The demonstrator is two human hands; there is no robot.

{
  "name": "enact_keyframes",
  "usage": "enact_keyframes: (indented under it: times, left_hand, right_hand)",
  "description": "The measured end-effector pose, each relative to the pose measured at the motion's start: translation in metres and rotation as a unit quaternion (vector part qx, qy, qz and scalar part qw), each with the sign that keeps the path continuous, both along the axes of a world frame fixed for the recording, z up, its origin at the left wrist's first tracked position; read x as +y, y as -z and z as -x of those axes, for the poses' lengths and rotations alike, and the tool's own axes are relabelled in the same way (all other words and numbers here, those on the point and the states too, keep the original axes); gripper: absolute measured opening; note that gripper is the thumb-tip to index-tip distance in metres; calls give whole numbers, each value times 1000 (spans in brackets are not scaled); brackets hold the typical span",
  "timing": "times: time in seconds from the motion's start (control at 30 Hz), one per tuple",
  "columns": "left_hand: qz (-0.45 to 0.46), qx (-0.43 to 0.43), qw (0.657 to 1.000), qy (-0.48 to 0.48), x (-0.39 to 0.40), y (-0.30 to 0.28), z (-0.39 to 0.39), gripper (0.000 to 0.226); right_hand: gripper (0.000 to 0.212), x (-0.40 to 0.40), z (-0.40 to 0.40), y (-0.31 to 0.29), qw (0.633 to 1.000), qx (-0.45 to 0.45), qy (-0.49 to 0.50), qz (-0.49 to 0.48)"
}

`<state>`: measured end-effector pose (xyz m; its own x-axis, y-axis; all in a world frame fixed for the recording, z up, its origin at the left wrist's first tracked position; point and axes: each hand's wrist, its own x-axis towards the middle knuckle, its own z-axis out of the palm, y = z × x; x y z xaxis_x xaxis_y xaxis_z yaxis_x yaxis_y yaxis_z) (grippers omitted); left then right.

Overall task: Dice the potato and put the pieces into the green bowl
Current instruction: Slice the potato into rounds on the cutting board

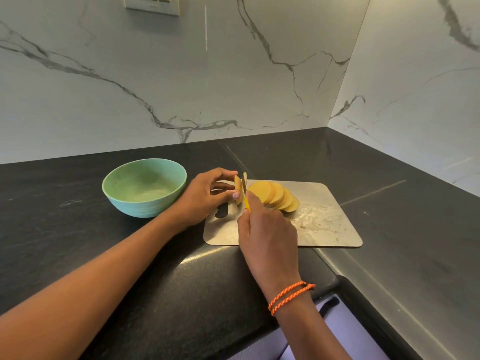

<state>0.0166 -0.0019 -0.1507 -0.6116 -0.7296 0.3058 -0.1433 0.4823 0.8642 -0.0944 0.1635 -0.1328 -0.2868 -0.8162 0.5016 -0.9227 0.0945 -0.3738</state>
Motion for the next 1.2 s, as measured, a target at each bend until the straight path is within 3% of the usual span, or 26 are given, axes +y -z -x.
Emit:
enact_keyframes:
  times: [0.3,0.77,1.2]
  left_hand:
    - [-40,19,999,15,2,-2,1,44]
    - [-13,1,1000,-1,-1,0,-1,44]
    - [-35,26,999,16,3,-2,1,47]
  right_hand:
    - [46,-2,3,4,1000,8,-25,-15]
    - [38,-2,2,6,995,36,-25,-90]
    - [42,2,-1,2,999,-1,22,27]
